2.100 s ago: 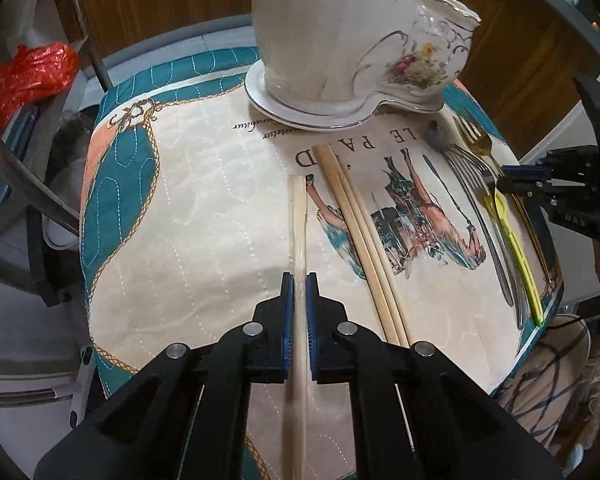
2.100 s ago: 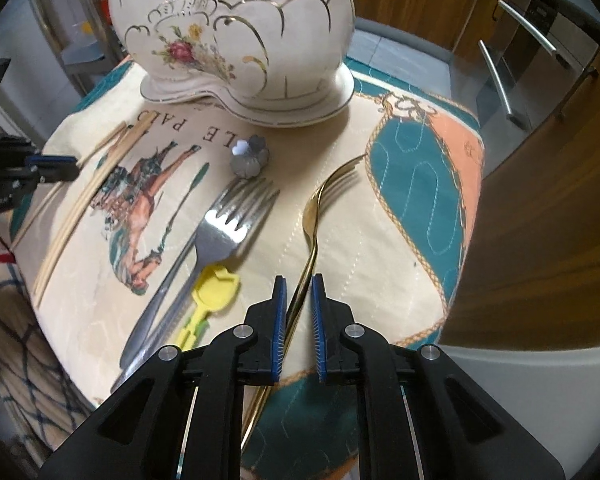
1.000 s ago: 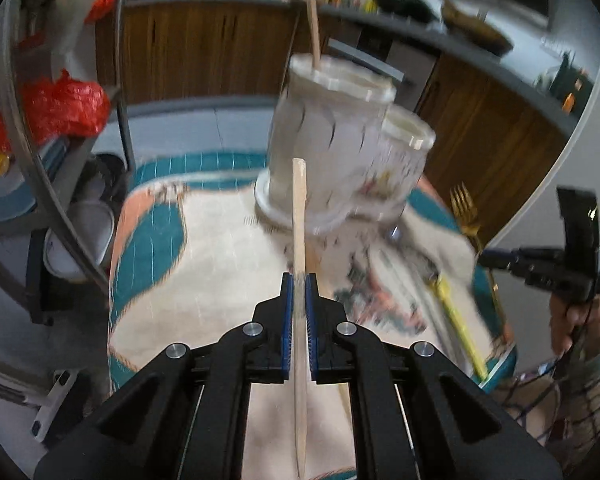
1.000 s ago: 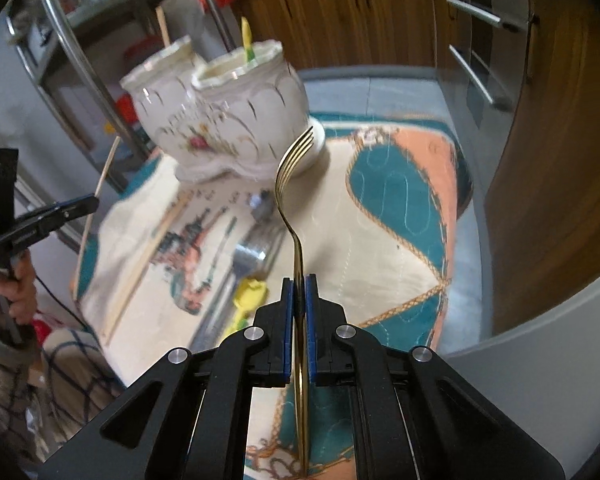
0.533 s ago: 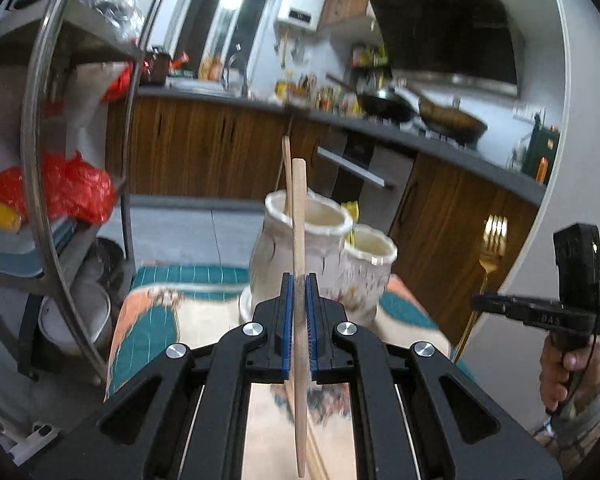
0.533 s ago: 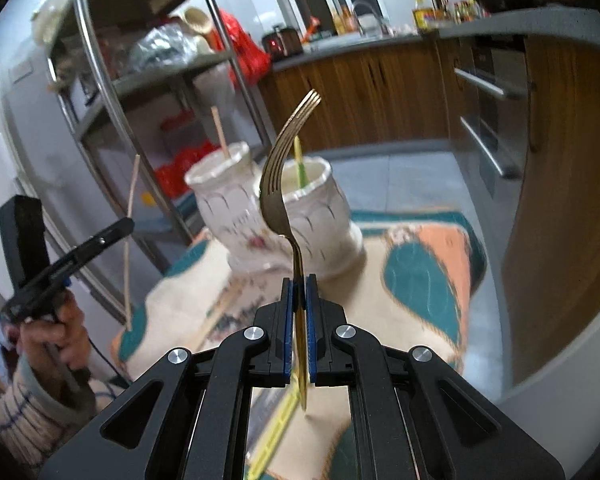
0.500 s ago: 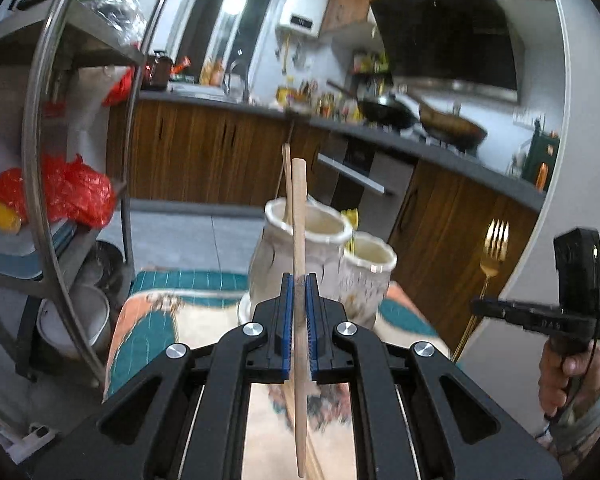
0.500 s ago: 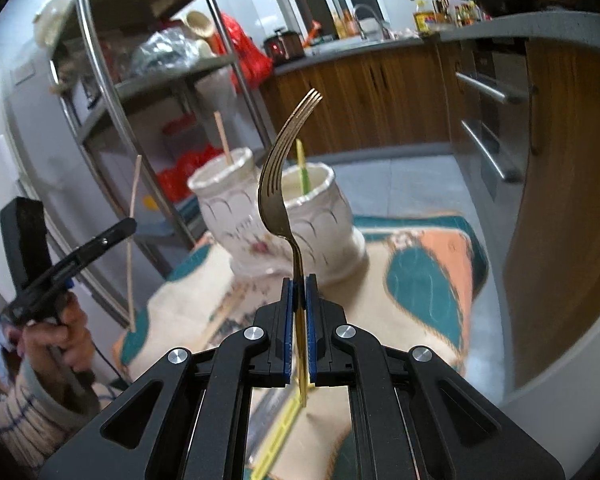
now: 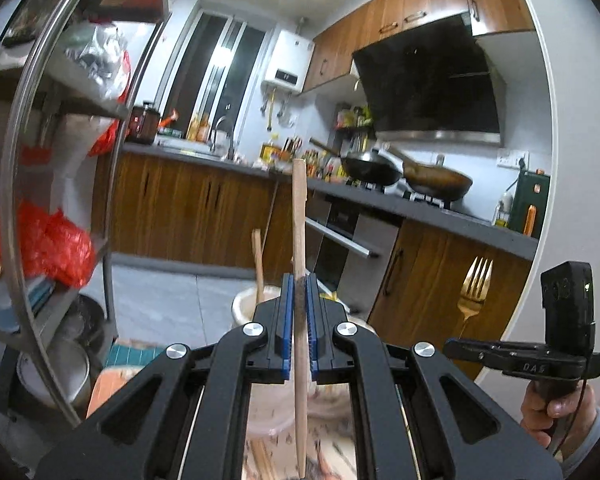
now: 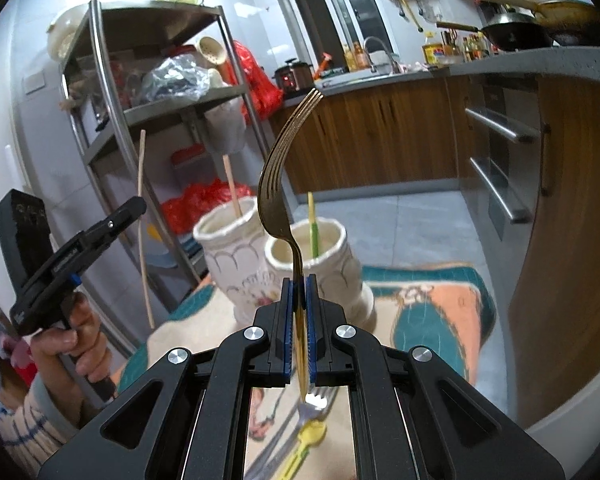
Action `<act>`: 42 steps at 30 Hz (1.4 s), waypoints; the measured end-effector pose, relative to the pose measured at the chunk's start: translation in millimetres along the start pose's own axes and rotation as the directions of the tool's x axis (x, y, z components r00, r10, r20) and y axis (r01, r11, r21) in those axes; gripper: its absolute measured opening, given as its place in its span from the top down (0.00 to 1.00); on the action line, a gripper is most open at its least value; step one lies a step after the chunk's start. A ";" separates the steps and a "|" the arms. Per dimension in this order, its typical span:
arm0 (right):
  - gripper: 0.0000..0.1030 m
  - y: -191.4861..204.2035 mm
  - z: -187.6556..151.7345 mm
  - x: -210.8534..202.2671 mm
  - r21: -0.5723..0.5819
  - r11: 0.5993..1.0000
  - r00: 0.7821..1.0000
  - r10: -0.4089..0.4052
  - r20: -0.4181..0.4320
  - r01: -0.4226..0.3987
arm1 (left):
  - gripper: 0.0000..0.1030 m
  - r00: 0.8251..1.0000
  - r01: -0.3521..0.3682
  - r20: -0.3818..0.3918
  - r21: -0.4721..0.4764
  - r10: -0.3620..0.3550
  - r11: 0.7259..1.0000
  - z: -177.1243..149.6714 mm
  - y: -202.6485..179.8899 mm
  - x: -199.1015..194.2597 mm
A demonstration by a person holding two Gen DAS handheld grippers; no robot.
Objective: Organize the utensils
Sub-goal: 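Lift chopstick into the tall cup while the right tool carries the gold fork to the short cup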
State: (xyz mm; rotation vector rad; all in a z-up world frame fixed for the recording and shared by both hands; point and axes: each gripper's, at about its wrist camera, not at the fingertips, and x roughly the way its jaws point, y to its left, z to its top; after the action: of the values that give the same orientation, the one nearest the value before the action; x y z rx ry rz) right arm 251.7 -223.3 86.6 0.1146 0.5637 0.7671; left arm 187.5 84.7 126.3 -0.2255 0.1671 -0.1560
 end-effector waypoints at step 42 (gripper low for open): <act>0.93 18.2 66.5 53.8 -0.110 0.988 0.985 -0.090 0.147 0.107 | 0.94 0.992 -0.101 0.076 0.056 0.097 0.993 1.1 4.6 96.4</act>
State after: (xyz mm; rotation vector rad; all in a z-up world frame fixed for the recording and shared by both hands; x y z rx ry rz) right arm 306.2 -166.5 124.6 0.0312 0.3855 0.6878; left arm 282.3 72.8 112.1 -0.1630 0.1006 -0.0537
